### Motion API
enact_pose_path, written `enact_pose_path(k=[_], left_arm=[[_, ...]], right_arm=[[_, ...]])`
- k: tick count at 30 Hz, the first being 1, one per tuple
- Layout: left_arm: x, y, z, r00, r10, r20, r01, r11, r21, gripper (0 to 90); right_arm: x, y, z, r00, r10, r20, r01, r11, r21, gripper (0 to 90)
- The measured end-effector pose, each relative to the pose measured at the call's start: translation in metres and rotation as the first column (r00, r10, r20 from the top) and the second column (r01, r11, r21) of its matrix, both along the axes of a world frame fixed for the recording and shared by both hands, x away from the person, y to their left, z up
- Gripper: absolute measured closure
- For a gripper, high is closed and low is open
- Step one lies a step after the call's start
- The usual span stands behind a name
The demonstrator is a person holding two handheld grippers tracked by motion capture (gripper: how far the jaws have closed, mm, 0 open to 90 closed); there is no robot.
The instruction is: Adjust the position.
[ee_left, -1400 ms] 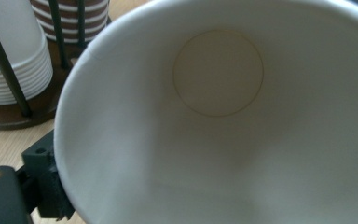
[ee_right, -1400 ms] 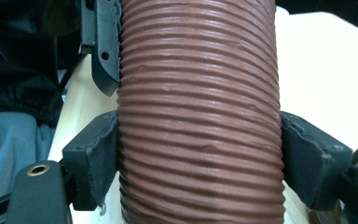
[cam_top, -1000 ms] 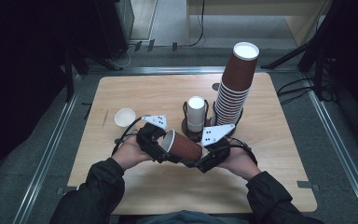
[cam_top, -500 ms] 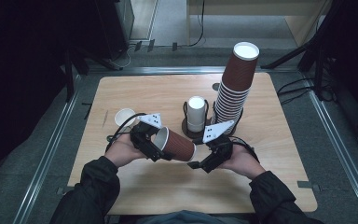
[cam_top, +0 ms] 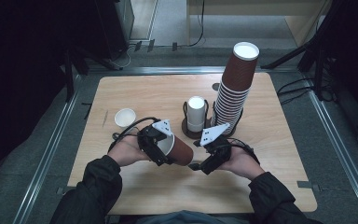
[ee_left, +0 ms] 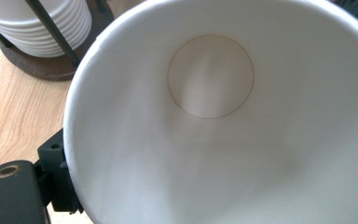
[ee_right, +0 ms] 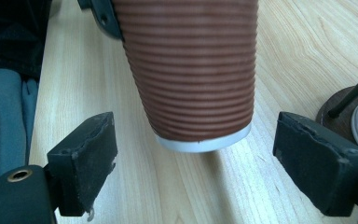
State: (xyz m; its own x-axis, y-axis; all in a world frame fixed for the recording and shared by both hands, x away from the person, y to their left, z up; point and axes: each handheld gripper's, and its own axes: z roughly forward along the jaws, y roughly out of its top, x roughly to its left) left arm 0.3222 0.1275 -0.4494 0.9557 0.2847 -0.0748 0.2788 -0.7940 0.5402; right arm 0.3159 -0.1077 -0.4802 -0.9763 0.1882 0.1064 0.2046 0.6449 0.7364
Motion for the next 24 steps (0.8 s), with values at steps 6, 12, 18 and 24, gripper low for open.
enact_pose_path(k=[6, 12, 18, 24], left_arm=[[-0.002, -0.009, -0.001, 0.9991, -0.041, 0.003, 0.041, 0.9991, 0.008, 8.3], [-0.005, -0.017, 0.000, 0.9967, -0.081, -0.004, 0.081, 0.9967, -0.005, 8.2], [-0.009, -0.023, 0.001, 0.9934, -0.114, 0.004, 0.114, 0.9934, -0.004, 8.1], [-0.010, -0.025, 0.000, 0.9932, -0.116, -0.006, 0.116, 0.9932, 0.006, 8.1]], right_arm=[[0.000, 0.005, -0.003, 0.9999, 0.016, 0.005, -0.016, 0.9998, -0.009, 13.7], [-0.003, 0.014, -0.008, 0.9988, 0.048, 0.007, -0.048, 0.9983, -0.033, 13.7], [-0.006, 0.019, -0.009, 0.9980, 0.063, 0.007, -0.063, 0.9974, -0.037, 15.3], [-0.008, 0.021, -0.010, 0.9955, 0.094, 0.012, -0.094, 0.9948, -0.040, 20.0]])
